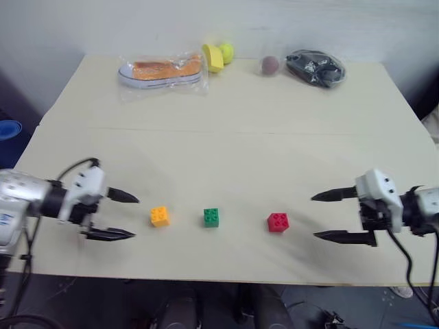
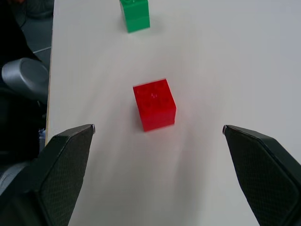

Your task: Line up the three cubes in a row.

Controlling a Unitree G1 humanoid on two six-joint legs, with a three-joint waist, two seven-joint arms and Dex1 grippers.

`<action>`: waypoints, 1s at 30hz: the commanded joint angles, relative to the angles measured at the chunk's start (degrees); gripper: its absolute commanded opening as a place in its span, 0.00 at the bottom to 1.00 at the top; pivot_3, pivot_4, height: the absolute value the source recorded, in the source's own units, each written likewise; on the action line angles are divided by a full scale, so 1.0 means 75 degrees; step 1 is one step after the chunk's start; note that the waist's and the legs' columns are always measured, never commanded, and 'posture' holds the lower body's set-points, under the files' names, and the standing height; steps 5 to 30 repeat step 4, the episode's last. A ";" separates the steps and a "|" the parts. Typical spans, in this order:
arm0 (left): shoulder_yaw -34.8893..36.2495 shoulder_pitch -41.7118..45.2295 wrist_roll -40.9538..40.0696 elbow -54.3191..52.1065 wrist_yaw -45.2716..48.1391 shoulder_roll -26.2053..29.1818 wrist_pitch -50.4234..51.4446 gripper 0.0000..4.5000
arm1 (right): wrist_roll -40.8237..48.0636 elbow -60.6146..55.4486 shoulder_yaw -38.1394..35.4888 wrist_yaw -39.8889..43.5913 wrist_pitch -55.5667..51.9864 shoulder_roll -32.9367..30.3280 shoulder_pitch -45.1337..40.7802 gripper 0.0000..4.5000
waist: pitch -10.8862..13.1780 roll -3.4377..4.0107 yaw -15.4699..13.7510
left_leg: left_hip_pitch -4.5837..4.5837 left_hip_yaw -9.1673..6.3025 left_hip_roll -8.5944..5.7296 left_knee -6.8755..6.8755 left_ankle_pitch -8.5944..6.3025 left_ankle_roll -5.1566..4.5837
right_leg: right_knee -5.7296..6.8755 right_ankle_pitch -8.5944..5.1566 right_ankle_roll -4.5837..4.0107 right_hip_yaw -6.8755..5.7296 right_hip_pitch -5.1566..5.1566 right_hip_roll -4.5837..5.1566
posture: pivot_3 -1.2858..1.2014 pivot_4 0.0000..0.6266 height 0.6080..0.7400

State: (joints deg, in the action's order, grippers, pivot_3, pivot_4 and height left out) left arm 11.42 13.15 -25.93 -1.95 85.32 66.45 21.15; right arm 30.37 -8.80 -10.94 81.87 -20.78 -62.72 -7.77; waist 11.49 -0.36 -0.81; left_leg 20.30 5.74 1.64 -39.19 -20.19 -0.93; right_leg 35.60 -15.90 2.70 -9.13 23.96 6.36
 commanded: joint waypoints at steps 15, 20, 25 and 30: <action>0.1388 -0.0589 -0.1098 -0.1219 0.0107 0.0453 0.1257 1.00 | 0.0046 0.0602 -0.0347 0.0661 0.0373 -0.0238 -0.0003 1.00 | 0.0004 0.0007 -0.0068 | -0.0005 0.0001 -0.0005 0.0000 0.0000 -0.0001 | -0.0008 0.0000 0.0000 0.0001 -0.0004 0.0006 | 0.52 0.24 1.00; 0.1388 -0.0589 -0.1098 -0.1219 0.0107 0.0453 0.1257 1.00 | 0.0046 0.0602 -0.0347 0.0661 0.0373 -0.0238 -0.0003 1.00 | 0.0004 0.0007 -0.0068 | -0.0005 0.0001 -0.0005 0.0000 0.0000 -0.0001 | -0.0008 0.0000 0.0000 0.0001 -0.0004 0.0006 | 0.52 0.24 1.00; 0.1388 -0.0589 -0.1098 -0.1219 0.0107 0.0453 0.1257 1.00 | 0.0046 0.0602 -0.0347 0.0661 0.0373 -0.0238 -0.0003 1.00 | 0.0004 0.0007 -0.0068 | -0.0005 0.0001 -0.0005 0.0000 0.0000 -0.0001 | -0.0008 0.0000 0.0000 0.0001 -0.0004 0.0006 | 0.52 0.24 1.00; 0.1388 -0.0589 -0.1098 -0.1219 0.0107 0.0453 0.1257 1.00 | 0.0046 0.0602 -0.0347 0.0661 0.0373 -0.0238 -0.0003 1.00 | 0.0004 0.0007 -0.0068 | -0.0005 0.0001 -0.0005 0.0000 0.0000 -0.0001 | -0.0008 0.0000 0.0000 0.0001 -0.0004 0.0006 | 0.52 0.24 1.00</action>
